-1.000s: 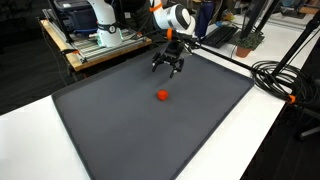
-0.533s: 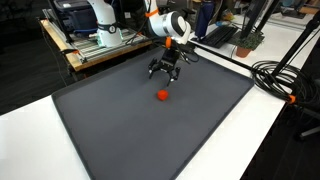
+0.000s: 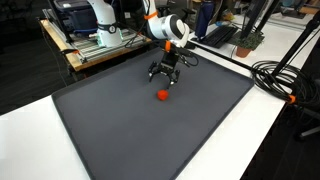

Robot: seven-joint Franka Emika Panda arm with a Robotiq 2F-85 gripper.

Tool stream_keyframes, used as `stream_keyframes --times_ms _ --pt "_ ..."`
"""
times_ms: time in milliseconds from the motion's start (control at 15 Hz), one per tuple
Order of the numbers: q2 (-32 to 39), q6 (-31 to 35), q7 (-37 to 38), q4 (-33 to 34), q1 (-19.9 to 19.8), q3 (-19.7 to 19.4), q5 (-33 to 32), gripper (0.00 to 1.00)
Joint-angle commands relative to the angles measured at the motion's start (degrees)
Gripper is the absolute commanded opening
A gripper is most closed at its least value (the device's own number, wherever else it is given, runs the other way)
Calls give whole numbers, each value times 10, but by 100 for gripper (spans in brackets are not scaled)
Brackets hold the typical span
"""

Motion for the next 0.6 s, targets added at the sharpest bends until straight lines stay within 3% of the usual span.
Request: stream_keyframes --times_ms 0,133,533 --pt "8 31 37 7 1 -4 -54 100" --pt "10 47 50 9 0 -6 -79 100" --pt "7 20 74 15 6 -8 -64 100"
